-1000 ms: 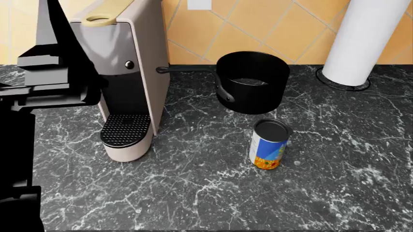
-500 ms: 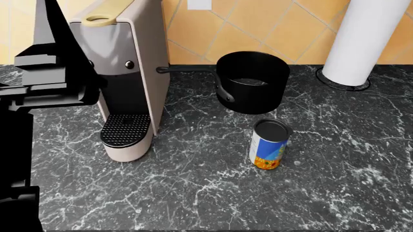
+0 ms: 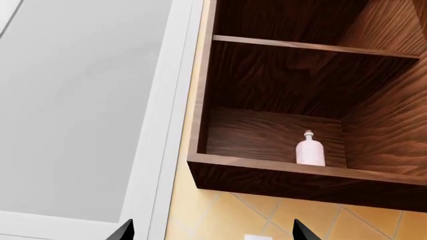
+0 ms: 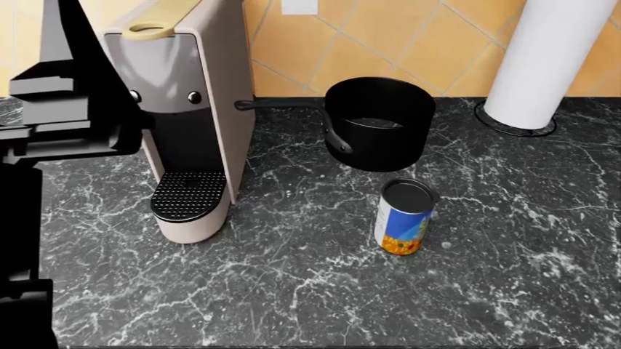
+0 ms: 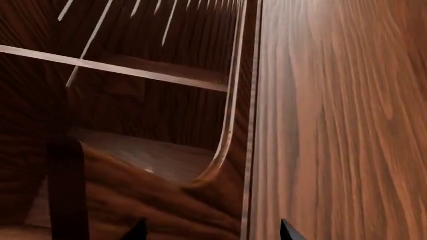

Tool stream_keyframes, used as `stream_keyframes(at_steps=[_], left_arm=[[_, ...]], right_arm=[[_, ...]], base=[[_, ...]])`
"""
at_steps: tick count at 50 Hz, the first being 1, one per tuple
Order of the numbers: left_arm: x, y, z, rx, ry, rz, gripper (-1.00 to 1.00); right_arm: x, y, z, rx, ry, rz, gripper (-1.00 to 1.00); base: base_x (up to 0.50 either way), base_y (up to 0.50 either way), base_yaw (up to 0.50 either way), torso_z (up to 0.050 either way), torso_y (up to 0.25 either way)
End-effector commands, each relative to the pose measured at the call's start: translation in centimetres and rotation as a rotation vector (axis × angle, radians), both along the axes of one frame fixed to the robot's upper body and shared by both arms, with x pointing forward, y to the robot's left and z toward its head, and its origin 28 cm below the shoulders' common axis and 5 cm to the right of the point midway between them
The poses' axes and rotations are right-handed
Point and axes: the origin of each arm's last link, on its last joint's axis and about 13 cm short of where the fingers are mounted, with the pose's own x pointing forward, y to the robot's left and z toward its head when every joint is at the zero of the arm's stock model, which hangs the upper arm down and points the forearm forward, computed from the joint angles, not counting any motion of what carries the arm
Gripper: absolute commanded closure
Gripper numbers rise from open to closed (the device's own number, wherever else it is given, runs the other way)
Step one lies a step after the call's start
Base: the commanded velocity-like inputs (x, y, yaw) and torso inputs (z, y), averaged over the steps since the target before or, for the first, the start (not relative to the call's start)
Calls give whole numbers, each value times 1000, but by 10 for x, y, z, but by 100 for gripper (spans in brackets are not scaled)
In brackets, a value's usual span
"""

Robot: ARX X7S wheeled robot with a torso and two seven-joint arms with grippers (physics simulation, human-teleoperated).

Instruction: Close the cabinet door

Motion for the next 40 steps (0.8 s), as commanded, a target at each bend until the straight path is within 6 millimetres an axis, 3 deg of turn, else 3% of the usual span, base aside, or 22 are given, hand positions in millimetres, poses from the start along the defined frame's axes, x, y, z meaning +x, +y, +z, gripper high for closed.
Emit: stream_keyframes(at_steps=[1,16,40], left_arm=[[0,1,1,-3,-3,2,-100],[-1,1,1,-3,-3,3,-100],[-2,2,3,-7,-8,3,-100]], right_arm=[[16,8,-2,-26,49,30,-100],[28,22,-6,-71,75,61,-100],[31,41,-1,-130,63,99,-100]], base=[[0,0,0,0,0],[3,1,4,1,0],[4,2,5,1,0]])
